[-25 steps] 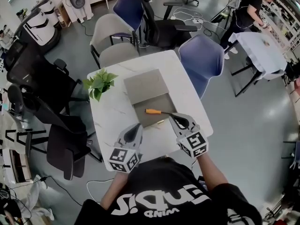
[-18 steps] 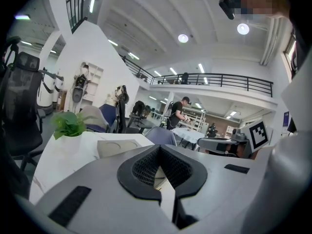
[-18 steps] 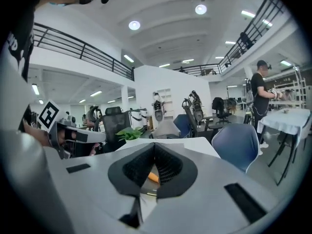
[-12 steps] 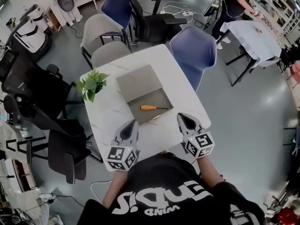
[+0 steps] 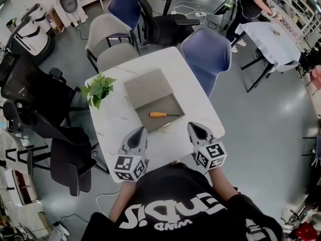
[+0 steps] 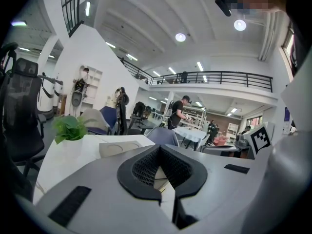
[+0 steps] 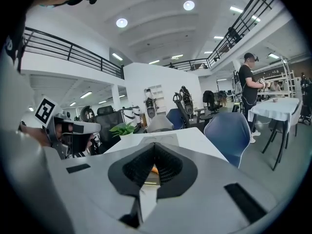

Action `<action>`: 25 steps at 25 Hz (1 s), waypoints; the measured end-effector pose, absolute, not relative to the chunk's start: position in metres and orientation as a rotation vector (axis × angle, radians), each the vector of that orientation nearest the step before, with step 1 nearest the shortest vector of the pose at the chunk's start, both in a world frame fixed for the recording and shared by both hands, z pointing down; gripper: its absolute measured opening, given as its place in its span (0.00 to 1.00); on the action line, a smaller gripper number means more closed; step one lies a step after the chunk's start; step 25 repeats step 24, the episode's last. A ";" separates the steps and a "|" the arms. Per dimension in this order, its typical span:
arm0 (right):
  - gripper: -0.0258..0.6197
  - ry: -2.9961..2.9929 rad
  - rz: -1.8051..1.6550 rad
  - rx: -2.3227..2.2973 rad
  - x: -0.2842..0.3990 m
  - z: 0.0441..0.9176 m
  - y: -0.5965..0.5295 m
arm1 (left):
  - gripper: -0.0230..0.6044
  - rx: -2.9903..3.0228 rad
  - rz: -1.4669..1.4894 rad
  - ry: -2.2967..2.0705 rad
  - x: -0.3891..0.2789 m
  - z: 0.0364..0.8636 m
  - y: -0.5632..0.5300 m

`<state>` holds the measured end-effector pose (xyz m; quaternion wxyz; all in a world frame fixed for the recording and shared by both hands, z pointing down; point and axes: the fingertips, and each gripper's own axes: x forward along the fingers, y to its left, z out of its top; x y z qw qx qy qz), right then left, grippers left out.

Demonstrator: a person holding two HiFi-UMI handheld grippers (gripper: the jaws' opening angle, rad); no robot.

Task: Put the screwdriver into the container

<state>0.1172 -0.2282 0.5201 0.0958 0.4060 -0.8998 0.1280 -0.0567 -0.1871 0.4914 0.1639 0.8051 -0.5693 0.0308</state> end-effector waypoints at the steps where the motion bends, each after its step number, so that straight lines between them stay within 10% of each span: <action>1: 0.06 -2.663 0.376 1.198 0.116 0.521 -0.227 | 0.06 2.296 0.090 -1.623 -0.056 0.491 -0.187; 25: 0.06 -2.625 0.418 1.167 0.120 0.539 -0.219 | 0.06 2.303 0.105 -1.601 -0.049 0.497 -0.182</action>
